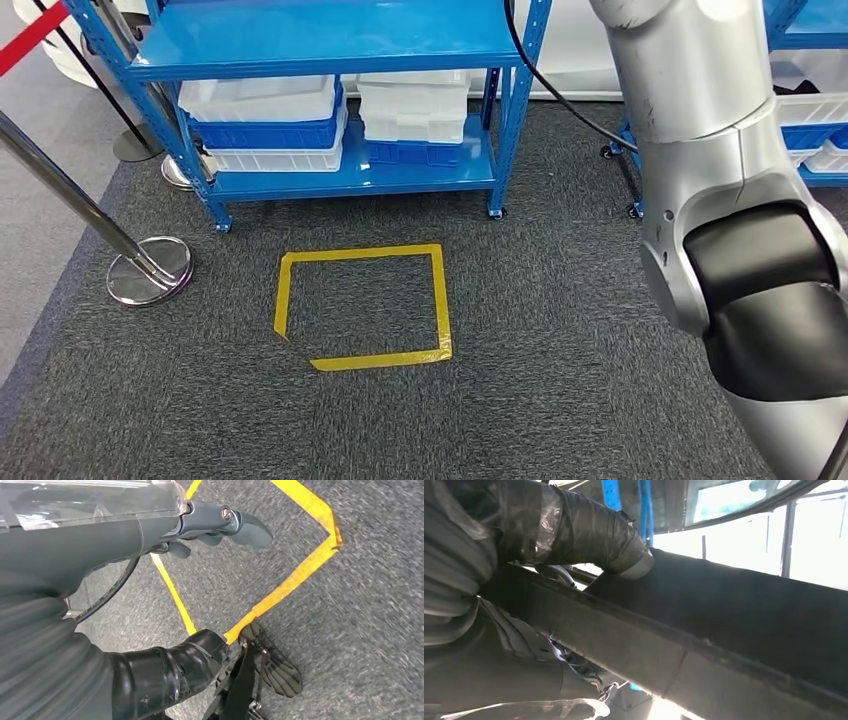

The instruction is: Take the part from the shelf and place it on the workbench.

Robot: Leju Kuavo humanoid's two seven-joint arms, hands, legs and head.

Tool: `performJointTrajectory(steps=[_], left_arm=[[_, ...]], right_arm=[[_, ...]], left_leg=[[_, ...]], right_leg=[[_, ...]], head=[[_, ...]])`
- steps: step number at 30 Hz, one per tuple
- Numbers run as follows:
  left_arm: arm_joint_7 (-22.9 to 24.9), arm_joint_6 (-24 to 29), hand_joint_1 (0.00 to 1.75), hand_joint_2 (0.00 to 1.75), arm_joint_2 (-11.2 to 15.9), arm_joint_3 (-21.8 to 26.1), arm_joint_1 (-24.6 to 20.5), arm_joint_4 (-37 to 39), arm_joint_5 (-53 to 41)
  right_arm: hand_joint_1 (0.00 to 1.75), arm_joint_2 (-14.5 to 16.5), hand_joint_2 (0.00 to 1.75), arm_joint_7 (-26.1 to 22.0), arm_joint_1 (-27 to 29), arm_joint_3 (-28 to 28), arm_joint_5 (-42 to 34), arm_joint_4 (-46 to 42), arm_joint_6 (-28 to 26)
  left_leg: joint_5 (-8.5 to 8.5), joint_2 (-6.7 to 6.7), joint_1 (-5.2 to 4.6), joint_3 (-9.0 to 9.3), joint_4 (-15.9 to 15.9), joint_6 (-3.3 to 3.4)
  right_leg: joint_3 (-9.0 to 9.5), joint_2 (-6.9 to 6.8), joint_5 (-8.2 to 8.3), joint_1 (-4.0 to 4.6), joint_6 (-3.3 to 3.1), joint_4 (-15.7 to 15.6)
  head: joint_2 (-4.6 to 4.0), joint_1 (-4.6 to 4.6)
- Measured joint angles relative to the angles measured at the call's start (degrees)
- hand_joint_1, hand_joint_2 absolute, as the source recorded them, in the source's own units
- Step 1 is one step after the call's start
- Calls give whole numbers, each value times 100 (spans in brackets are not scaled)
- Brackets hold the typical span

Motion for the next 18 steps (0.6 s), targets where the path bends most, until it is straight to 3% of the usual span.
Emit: performJointTrajectory(steps=[1, 2, 4, 5, 6, 7, 8, 9, 10, 12, 13, 15, 16, 17, 18], left_arm=[[1, 1, 0, 175, 1, 1, -3, 0, 0], [1, 1, 0, 175, 1, 3, -4, 0, 0], [2, -1, 0, 175, 1, 9, -9, 0, 1], [3, -2, 0, 175, 1, 13, -9, 0, 2], [3, -3, 0, 175, 1, 16, -10, 0, 3], [3, -4, 0, 175, 1, 18, -11, 0, 4], [4, -5, 0, 175, 2, 20, -11, 0, 5], [5, -5, 0, 175, 3, 22, -12, 0, 6], [8, -5, 0, 175, 4, 23, -14, 0, 7], [13, -5, 0, 175, 3, 25, -14, 0, 7], [15, -5, 0, 175, 3, 26, -12, 0, 7], [19, -4, 0, 175, 14, 30, -4, 0, 7], [23, -4, 0, 175, 16, 31, 0, 1, 7], [28, -3, 0, 175, 18, 32, 1, 2, 7], [32, -3, 0, 175, 20, 33, 0, 3, 7]], right_arm=[[175, -4, 175, 0, 3, 0, -3, 7, -1], [175, -6, 175, 0, 5, 1, -5, 14, -1], [175, -6, 175, -3, 4, 7, -11, 24, -3], [175, -4, 175, -3, 7, 14, -14, 29, -4], [175, -3, 175, -3, 12, 25, -16, 37, -4], [175, 0, 175, -1, 18, 34, -16, 46, -5], [175, 7, 175, 0, 23, 42, -16, 57, -5], [175, 21, 175, 0, 27, 47, -16, 65, -7], [175, 43, 175, 0, 27, 49, -16, 71, -8], [175, 96, 175, 1, 28, 50, -16, 81, -13], [175, 112, 175, 2, 28, 50, -16, 90, -16], [175, 121, 175, 5, 34, 50, -15, 106, -22], [175, 127, 175, 7, 39, 51, -14, 111, -25], [175, 134, 175, 9, 46, 51, -13, 114, -27], [175, 141, 175, 13, 48, 52, -10, 115, -29]], left_leg=[[60, 16, 8, -30, -42, 55], [122, 35, 15, -73, -79, 114], [219, 60, 2, -203, -69, 200], [257, 64, -13, -283, -37, 224], [295, 65, -28, -365, 2, 233], [332, 63, -44, -447, 41, 238], [368, 60, -58, -529, 79, 239], [406, 57, -69, -605, 118, 235], [445, 54, -83, -676, 152, 223], [544, 54, -87, -766, 175, 181], [611, 57, -80, -787, 151, 152], [744, 42, -79, -817, 65, 96], [680, 27, -83, -854, 73, 64], [494, 11, -82, -904, 175, 29], [200, 2, -60, -962, 394, -9]], right_leg=[[-38, 6, -85, 5, 20, 47], [-100, 16, -277, 16, 27, 211], [-282, 33, -845, 38, 9, 876], [-356, 39, -1050, 47, -3, 1265], [-375, 41, -1118, 56, -16, 1545], [-320, 42, -1056, 69, -35, 1657], [-178, 42, -908, 83, -64, 1578], [51, 43, -754, 107, -107, 1313], [323, 42, -712, 135, -154, 931], [728, 39, -782, 184, -211, 254], [797, 39, -827, 201, -223, 81], [749, 24, -701, 176, -246, -36], [710, 9, -620, 152, -271, -93], [652, -7, -528, 123, -299, -143], [585, -18, -439, 106, -322, -163]], head=[[0, 1], [0, 2], [0, 2], [0, 2], [0, 3], [0, 2], [0, 3], [0, 2], [0, 1], [0, 0], [0, 2], [0, 5], [0, 4], [0, 4], [0, 3]])
